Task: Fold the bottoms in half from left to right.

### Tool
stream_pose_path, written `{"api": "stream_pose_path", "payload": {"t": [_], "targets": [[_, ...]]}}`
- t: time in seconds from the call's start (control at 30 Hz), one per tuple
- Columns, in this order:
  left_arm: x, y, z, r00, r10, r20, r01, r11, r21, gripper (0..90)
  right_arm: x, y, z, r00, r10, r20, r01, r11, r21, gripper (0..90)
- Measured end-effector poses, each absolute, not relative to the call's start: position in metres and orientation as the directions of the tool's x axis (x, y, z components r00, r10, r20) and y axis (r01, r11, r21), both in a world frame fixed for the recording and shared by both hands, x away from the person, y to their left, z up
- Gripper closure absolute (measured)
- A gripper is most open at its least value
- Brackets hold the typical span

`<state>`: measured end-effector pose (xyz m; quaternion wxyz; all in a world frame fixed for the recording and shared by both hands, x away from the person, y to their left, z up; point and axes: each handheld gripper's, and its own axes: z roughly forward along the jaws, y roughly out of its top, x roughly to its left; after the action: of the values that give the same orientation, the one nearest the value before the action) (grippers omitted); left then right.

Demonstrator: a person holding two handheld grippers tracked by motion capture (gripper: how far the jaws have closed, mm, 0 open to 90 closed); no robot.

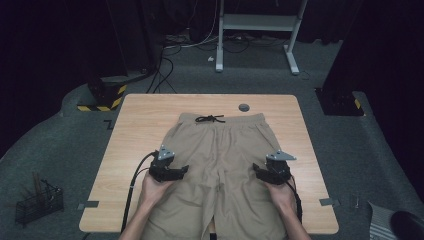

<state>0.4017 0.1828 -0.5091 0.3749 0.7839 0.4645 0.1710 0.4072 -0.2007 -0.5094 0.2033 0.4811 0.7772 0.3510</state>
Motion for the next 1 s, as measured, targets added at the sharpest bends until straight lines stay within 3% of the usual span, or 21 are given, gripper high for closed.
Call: {"api": "stream_pose_path", "payload": {"t": [0.17, 0.3, 0.63, 0.8, 0.93, 1.0], "targets": [[0.411, 0.174, -0.518, 0.442, 0.891, -0.102, 0.624, -0.224, 0.748, 29.6, 0.417, -0.198, -0.520, -0.434, 0.900, 0.048, 0.631, 0.265, 0.729, 39.3], [0.408, 0.168, -0.526, 0.437, 0.898, -0.045, 0.602, -0.255, 0.757, 29.4, 0.411, -0.194, -0.523, -0.451, 0.892, -0.034, 0.592, 0.327, 0.737, 40.4], [0.383, 0.162, -0.527, 0.420, 0.908, 0.004, 0.600, -0.281, 0.749, 27.3, 0.397, -0.195, -0.523, -0.472, 0.881, -0.020, 0.591, 0.333, 0.735, 41.0], [0.368, 0.163, -0.527, 0.427, 0.904, -0.019, 0.602, -0.268, 0.753, 26.9, 0.383, -0.196, -0.523, -0.481, 0.877, -0.018, 0.587, 0.337, 0.736, 40.9], [0.367, 0.173, -0.526, 0.440, 0.891, -0.116, 0.606, -0.198, 0.770, 29.3, 0.379, -0.200, -0.522, -0.496, 0.868, -0.005, 0.592, 0.342, 0.730, 43.1], [0.369, 0.175, -0.522, 0.431, 0.894, -0.119, 0.591, -0.180, 0.786, 29.9, 0.382, -0.201, -0.518, -0.493, 0.870, 0.000, 0.591, 0.335, 0.734, 43.8]]}}
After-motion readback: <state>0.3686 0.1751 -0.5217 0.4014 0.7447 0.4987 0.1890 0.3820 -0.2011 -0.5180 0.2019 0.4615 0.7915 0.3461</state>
